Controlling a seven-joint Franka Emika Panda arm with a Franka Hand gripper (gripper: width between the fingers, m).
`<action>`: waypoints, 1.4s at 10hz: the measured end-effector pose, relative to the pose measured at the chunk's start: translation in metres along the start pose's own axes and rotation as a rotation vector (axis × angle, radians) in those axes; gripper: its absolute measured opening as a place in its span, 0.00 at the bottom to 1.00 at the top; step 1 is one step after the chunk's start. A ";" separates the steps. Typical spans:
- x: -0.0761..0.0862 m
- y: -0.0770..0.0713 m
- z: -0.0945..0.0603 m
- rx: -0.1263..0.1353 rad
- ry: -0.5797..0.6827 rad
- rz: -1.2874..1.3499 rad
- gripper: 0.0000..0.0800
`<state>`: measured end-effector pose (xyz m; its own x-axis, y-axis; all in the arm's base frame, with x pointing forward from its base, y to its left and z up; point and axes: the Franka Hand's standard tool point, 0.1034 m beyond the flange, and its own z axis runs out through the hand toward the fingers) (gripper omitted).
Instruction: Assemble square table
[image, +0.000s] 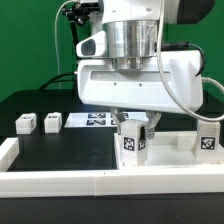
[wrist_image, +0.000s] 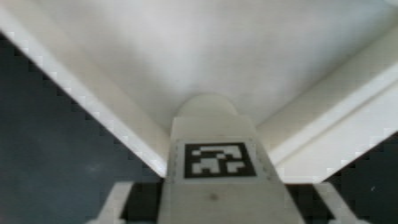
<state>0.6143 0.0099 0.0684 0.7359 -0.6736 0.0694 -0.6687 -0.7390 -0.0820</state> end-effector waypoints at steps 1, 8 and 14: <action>0.000 0.000 0.000 0.000 -0.001 0.042 0.36; -0.001 0.000 0.000 -0.001 -0.014 0.034 0.63; 0.001 0.002 0.001 0.000 -0.016 -0.462 0.81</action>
Offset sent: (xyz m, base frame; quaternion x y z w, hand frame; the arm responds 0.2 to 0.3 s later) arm 0.0000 0.0000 0.0000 0.0000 0.0000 0.1296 0.9916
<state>0.6136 0.0076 0.0677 0.9583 -0.2734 0.0832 -0.2703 -0.9617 -0.0463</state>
